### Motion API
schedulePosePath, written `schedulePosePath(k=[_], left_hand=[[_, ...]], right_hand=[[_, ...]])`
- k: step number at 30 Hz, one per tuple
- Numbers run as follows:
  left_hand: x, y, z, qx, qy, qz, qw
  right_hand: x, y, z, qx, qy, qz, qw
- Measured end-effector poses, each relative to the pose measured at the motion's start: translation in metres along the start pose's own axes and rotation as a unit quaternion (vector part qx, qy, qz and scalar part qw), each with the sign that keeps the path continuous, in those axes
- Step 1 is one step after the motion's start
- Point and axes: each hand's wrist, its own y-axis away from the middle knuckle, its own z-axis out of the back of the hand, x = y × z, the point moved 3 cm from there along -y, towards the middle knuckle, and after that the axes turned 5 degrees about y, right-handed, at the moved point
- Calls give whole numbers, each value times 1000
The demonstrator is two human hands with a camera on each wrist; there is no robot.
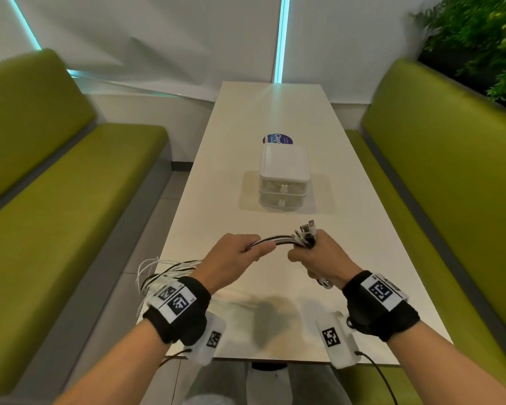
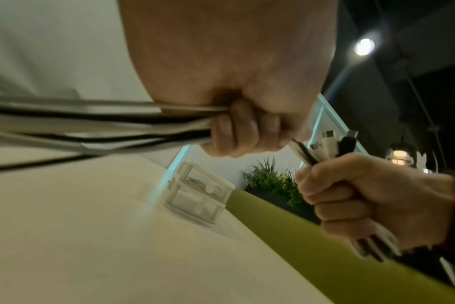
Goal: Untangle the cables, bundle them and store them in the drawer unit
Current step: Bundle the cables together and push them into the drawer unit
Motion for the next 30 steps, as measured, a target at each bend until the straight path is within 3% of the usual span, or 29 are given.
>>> schedulePosePath(k=[5, 10, 12, 14, 20, 24, 30], left_hand=[[-7, 5, -13, -77, 49, 3, 996], [-19, 1, -18, -141, 83, 33, 986], [-21, 1, -19, -159, 88, 40, 983], [-23, 1, -23, -162, 79, 44, 983], [-28, 6, -41, -90, -10, 42, 995], [-36, 9, -43, -30, -109, 15, 994], [-45, 6, -45, 46, -157, -7, 986]], right_hand=[[1, -6, -12, -76, -120, -37, 989], [6, -3, -21, -17, -300, -4, 954], [10, -1, -21, 18, -313, 37, 949], [14, -1, -19, 13, -264, 65, 962], [13, -5, -25, -94, -184, 21, 978], [9, -6, -26, -99, -221, 3, 970], [6, -6, -25, -90, -216, -46, 971]])
